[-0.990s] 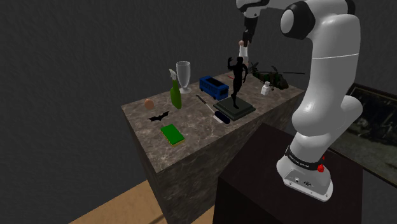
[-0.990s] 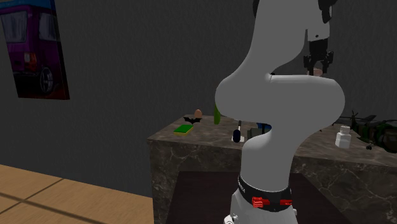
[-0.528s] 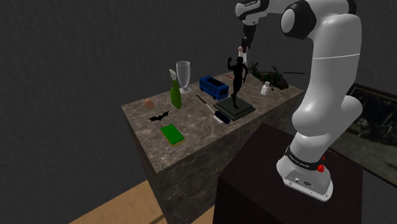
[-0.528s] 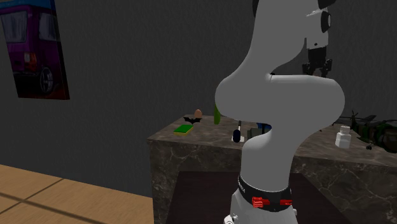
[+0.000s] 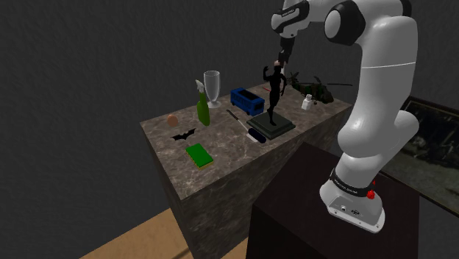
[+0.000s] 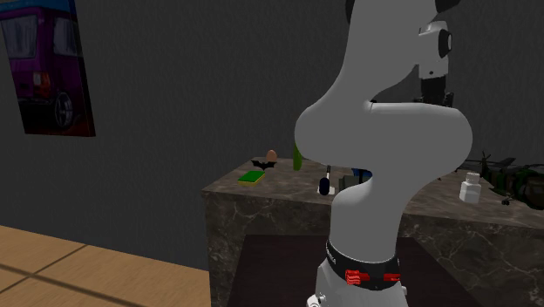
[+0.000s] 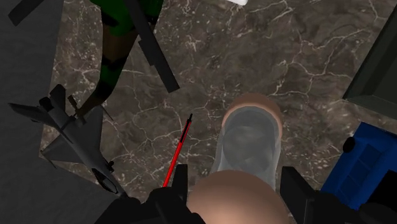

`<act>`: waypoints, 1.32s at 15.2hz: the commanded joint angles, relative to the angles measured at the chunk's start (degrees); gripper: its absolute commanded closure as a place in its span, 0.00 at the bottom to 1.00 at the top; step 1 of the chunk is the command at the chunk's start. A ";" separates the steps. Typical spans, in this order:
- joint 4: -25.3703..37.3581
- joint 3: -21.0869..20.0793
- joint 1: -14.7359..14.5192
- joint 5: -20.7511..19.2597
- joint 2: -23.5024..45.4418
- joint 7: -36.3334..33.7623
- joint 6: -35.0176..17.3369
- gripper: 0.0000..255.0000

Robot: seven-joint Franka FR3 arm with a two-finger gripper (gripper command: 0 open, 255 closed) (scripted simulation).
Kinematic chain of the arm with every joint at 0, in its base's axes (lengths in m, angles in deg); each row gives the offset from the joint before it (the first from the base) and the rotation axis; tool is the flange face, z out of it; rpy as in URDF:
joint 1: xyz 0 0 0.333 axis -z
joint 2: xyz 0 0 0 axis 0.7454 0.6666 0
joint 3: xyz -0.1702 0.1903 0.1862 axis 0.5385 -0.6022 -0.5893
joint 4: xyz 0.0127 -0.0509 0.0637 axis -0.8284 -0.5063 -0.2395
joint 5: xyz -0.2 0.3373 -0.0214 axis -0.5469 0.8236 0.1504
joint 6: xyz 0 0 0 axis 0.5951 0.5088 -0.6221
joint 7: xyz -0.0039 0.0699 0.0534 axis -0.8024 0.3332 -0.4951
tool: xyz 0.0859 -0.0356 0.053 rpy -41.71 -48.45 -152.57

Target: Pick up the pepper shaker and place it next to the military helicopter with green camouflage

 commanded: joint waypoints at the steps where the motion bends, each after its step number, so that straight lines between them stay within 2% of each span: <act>1: -1.42 -0.05 -0.05 0.03 0.22 -0.12 -1.67 1.00; 13: -7.64 -0.30 0.00 0.42 2.40 -0.42 -10.00 1.00; 20: -7.92 -0.32 0.01 0.45 2.57 -0.43 -10.44 1.00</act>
